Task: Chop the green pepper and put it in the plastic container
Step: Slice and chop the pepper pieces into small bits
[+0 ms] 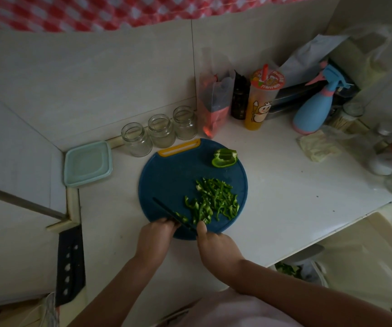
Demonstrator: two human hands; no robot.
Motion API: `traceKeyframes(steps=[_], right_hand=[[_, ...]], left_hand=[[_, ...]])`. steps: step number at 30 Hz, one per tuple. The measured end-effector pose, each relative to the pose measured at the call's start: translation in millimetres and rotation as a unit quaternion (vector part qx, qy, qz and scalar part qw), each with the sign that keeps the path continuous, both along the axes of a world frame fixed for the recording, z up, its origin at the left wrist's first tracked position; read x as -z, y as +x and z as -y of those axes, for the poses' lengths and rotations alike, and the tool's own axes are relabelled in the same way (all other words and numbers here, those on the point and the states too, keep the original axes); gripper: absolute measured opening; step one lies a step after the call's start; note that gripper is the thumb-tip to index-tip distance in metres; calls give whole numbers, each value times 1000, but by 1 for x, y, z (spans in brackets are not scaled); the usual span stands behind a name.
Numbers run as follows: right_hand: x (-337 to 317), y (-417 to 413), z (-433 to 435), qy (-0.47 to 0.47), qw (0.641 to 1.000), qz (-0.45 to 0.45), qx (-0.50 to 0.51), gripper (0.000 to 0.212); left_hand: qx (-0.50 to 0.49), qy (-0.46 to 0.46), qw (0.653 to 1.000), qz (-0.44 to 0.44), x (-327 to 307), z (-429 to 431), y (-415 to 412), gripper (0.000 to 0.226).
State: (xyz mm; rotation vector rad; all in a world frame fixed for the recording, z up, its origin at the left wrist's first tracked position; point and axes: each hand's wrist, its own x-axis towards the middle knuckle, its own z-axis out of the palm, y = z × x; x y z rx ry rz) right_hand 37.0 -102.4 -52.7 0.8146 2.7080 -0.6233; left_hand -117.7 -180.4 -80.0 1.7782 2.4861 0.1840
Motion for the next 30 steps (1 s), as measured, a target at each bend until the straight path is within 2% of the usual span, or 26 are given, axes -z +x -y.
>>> traceKeyframes(steps=[13, 24, 26, 28, 30], right_hand=[[4, -4, 3, -18, 1000, 11, 15, 54], [8, -10, -4, -40, 999, 28, 10, 54], [8, -13, -6, -41, 999, 23, 7, 52], [9, -16, -9, -45, 999, 21, 3, 46], [11, -18, -14, -56, 998, 18, -1, 35]], left_hand=[[51, -22, 998, -30, -4, 2, -5, 37], [102, 50, 993, -15, 1, 5, -16, 36], [117, 69, 991, -15, 4, 5, -18, 28], [131, 87, 987, -30, 5, 4, -20, 9], [122, 101, 987, -33, 11, 4, -22, 24]])
